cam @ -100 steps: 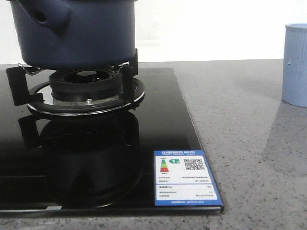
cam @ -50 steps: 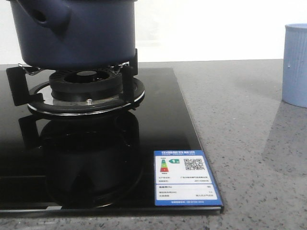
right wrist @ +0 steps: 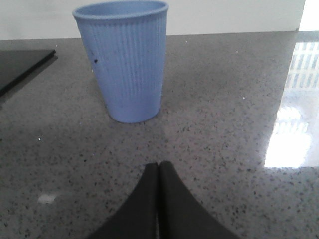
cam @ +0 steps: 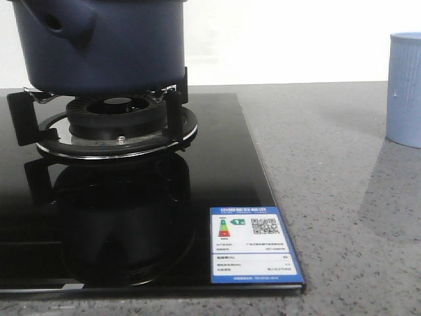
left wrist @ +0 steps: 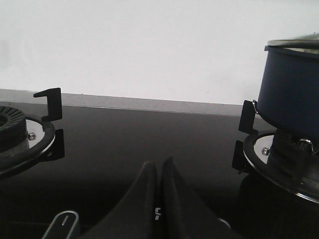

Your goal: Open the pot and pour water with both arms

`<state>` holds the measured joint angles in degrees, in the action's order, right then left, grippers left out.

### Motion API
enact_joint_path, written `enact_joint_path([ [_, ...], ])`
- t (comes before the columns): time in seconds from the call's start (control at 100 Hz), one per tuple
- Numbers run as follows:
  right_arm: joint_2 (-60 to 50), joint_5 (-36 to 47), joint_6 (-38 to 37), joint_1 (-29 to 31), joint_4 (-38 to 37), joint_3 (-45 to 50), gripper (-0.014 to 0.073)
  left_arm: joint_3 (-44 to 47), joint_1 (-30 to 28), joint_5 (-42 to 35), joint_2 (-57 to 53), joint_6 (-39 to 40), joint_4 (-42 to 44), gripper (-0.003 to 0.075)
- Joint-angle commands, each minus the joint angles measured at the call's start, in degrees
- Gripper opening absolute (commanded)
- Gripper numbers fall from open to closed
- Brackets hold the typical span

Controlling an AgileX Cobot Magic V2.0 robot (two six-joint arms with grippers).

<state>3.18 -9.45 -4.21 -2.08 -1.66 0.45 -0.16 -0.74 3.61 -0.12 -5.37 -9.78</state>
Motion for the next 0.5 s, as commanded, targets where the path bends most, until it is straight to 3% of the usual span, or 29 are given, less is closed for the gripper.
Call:
enact_joint_path([
  [0.0,-2.4,6.0,0.9,0.4,-1.2,1.2,-0.0067,0.9,-0.1,-4.2,-1.5,0.7,-0.4,-0.0016],
  [0.06,-5.2,1.7,0.9,0.4,-1.2,1.1,-0.0067,0.9,-0.1,-4.2,-1.5,0.7,-0.4,-0.0016],
  [0.49,-5.0,1.5,0.9,0.5,-1.6,1.1,-0.0069,0.9,-0.1,-4.2,-1.5,0.7,-0.4,-0.0016],
])
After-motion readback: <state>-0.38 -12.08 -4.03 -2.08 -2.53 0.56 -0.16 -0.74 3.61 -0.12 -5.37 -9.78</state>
